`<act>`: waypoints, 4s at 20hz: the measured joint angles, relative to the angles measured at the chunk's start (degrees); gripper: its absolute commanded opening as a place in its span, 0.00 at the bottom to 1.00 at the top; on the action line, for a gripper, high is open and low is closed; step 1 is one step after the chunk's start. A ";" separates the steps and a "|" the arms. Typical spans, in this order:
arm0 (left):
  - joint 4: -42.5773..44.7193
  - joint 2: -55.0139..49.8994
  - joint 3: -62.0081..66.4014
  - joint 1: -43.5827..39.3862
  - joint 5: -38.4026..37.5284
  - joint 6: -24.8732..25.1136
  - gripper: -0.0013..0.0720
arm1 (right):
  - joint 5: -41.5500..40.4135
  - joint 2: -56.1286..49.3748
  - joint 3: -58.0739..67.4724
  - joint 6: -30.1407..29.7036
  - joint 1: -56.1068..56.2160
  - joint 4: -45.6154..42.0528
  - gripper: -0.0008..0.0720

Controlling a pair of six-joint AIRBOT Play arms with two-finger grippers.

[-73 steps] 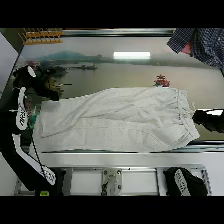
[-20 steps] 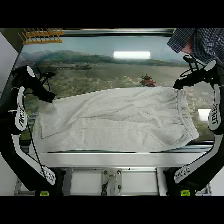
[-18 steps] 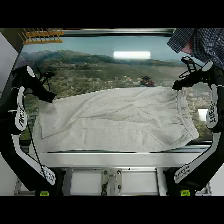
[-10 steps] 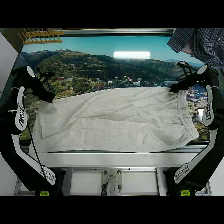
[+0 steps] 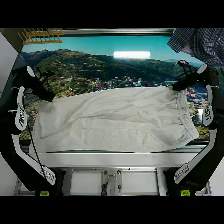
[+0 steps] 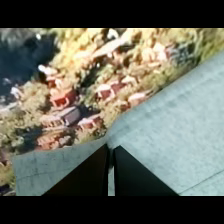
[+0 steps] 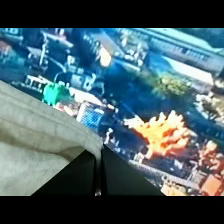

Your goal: Fold the clothes and pants, and hang the long-sleeved shirts on hangers.

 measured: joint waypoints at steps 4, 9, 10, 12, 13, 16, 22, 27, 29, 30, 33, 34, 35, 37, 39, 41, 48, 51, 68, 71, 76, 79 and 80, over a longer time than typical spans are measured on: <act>0.13 0.00 7.13 -0.20 2.86 -1.79 0.03 | -0.24 3.32 2.95 2.80 0.00 -2.91 0.07; 2.40 2.01 15.08 -3.15 11.96 -2.91 0.03 | -5.38 9.14 4.57 8.72 -0.02 -6.19 0.07; 3.69 2.86 14.49 -4.00 14.34 -3.04 0.03 | -5.75 9.92 4.66 9.55 -0.02 -6.58 0.07; 6.62 4.17 13.14 -5.44 17.73 -3.91 0.03 | -5.64 11.13 4.79 10.64 -0.02 -7.61 0.07; 8.04 4.66 12.90 -5.90 18.56 -5.14 0.03 | -5.07 11.58 4.81 11.10 -0.02 -8.26 0.07; 12.17 6.16 13.09 -6.58 18.14 -10.54 0.02 | -2.29 13.05 4.83 12.28 -0.02 -11.02 0.06; 22.14 19.65 -0.37 -7.58 18.05 -22.91 0.02 | 1.57 18.16 1.51 13.22 -0.48 -14.14 0.06; 25.11 36.35 -20.44 -7.78 19.37 -26.08 0.02 | 2.25 24.17 -6.32 13.51 -0.50 -16.09 0.06; 25.59 43.21 -28.28 -7.76 19.76 -26.14 0.02 | 2.29 27.08 -10.27 13.55 -0.55 -16.87 0.06; 25.79 46.75 -32.33 -7.76 19.82 -25.46 0.03 | 2.19 28.68 -12.59 13.55 -0.57 -17.31 0.06; 26.01 55.63 -42.93 -7.74 19.93 -22.53 0.03 | 1.62 33.29 -19.71 13.55 -0.59 -18.64 0.06; 26.05 58.45 -46.40 -7.74 19.76 -21.44 0.03 | 1.51 34.62 -22.01 13.55 -0.61 -19.15 0.06; 26.03 60.96 -49.51 -7.74 19.69 -20.61 0.03 | 1.33 35.80 -24.24 13.55 -0.61 -19.78 0.06; 26.03 65.99 -55.56 -7.76 19.69 -18.40 0.03 | 1.29 37.88 -28.44 13.55 -0.66 -21.33 0.06; 25.77 70.42 -60.52 -7.78 19.52 -17.03 0.03 | 1.27 39.32 -31.91 14.10 -0.98 -22.84 0.06; 25.35 75.08 -65.37 -7.78 19.10 -15.78 0.03 | 1.25 40.04 -34.25 15.13 -1.60 -23.69 0.06; 20.50 88.61 -78.25 -7.78 14.08 -7.34 0.03 | 0.83 40.79 -40.85 16.59 -2.56 -25.94 0.06; 18.27 92.15 -81.18 -7.78 11.67 -5.25 0.03 | 0.87 40.85 -42.93 16.65 -2.60 -26.21 0.07; 14.45 72.54 -65.59 -6.97 5.79 -19.76 0.80 | -2.82 53.46 -45.86 25.03 -10.91 -20.31 0.74; 9.42 68.50 -62.82 -2.32 8.59 -22.12 0.80 | -2.43 54.53 -47.19 24.90 -15.19 -13.88 0.75; 1.44 63.23 -61.42 11.76 15.13 -23.23 0.80 | -0.17 55.04 -49.22 22.95 -17.81 -7.54 0.75; -0.37 58.05 -61.22 17.29 18.88 -21.79 0.79 | -0.48 55.12 -49.55 22.51 -18.12 -2.29 0.75; -0.76 55.89 -61.16 18.29 20.22 -20.98 0.80 | -0.52 55.12 -49.62 22.49 -18.18 -0.94 0.74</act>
